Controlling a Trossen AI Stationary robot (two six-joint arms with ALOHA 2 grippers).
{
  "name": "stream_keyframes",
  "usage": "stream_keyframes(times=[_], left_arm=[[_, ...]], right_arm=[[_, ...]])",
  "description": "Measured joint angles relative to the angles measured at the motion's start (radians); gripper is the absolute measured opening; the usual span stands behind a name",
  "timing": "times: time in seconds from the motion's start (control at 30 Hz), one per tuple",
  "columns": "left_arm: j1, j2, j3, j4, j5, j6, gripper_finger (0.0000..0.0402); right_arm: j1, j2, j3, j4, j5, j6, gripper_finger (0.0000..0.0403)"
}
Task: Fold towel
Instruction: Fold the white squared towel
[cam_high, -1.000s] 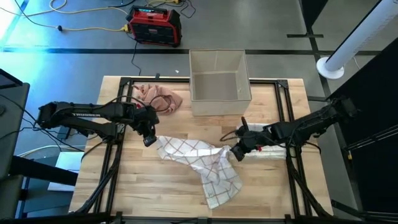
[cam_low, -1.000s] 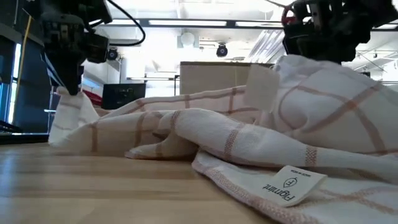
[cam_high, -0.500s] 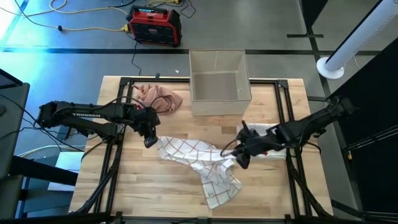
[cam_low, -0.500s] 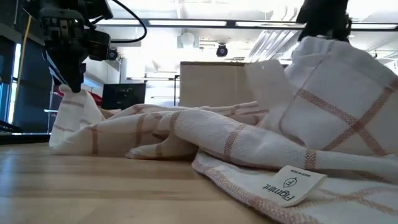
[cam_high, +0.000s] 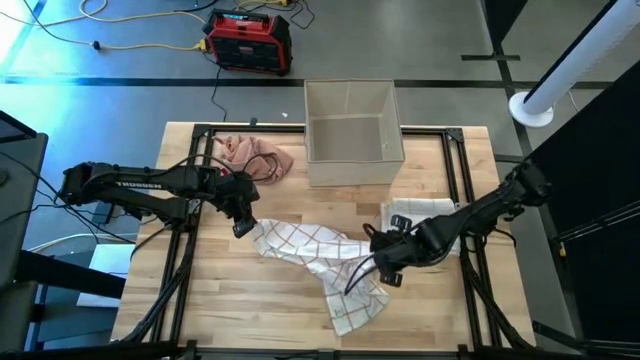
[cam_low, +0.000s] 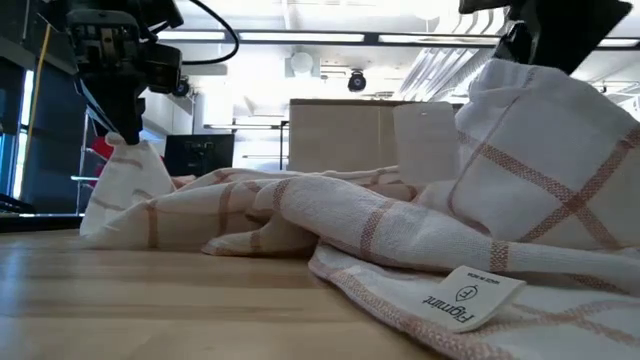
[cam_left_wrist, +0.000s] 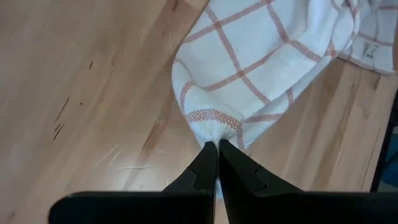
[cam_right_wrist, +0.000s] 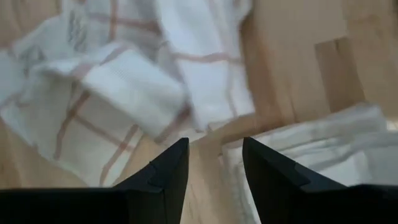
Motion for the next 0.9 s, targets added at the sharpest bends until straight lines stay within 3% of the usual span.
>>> stream_keyframes(times=[0.27, 0.37, 0.43, 0.6, 0.77, 0.9], left_arm=[[0.000, 0.000, 0.000, 0.000, 0.000, -0.024, 0.0000], [0.000, 0.000, 0.000, -0.003, 0.000, -0.026, 0.0000], [0.000, 0.000, 0.000, -0.006, -0.003, -0.026, 0.0000], [0.000, 0.000, 0.001, -0.008, -0.060, -0.031, 0.0000], [-0.009, -0.007, 0.077, -0.037, -0.082, -0.038, 0.0000], [-0.037, -0.024, 0.218, -0.143, -0.174, -0.033, 0.0000]], right_arm=[[-0.010, 0.074, 0.001, 0.046, 0.088, -0.093, 0.0138], [-0.041, 0.092, 0.001, 0.077, 0.075, -0.108, 0.0132], [-0.059, 0.103, 0.001, 0.084, 0.035, -0.108, 0.0112], [-0.086, 0.090, 0.002, 0.088, 0.001, -0.091, 0.0013], [-0.086, 0.026, 0.089, -0.032, -0.001, -0.048, 0.0003], [-0.075, -0.008, 0.235, -0.197, -0.005, -0.037, 0.0002]])
